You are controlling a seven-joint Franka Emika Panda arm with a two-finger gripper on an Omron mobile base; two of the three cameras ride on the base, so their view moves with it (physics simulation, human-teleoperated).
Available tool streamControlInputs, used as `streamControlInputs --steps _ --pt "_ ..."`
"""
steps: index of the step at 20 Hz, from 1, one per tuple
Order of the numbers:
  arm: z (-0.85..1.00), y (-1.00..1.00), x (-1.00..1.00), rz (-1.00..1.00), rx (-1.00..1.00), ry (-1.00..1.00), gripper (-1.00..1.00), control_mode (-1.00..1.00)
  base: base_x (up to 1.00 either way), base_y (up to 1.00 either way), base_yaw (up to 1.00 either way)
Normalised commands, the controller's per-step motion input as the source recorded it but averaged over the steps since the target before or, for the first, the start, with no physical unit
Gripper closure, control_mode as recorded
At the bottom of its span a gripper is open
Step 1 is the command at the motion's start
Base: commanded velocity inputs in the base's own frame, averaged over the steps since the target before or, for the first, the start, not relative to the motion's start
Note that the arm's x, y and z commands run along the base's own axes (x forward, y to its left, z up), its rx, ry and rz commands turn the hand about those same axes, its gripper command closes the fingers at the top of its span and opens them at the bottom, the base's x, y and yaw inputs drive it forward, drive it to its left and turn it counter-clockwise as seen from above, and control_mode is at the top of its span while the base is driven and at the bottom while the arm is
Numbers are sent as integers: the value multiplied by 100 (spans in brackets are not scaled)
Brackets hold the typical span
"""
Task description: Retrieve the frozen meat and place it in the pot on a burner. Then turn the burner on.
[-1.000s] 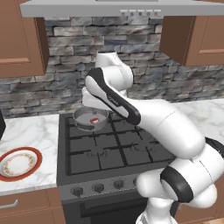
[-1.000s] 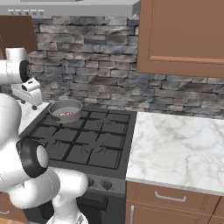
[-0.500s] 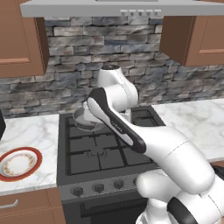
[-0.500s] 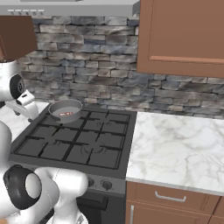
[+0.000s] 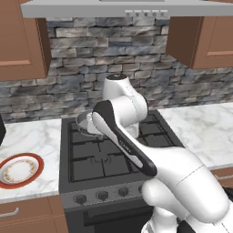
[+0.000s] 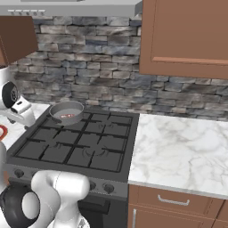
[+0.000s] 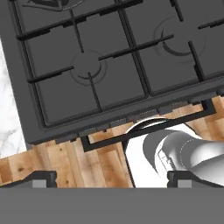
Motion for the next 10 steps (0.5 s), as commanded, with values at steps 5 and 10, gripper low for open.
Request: streamControlInputs --steps 5,10 --pt "-3 1 -32 7 -1 -10 -100 -100 0 0 0" --pt "-9 0 -30 8 -1 -19 -100 -100 0 0 0"
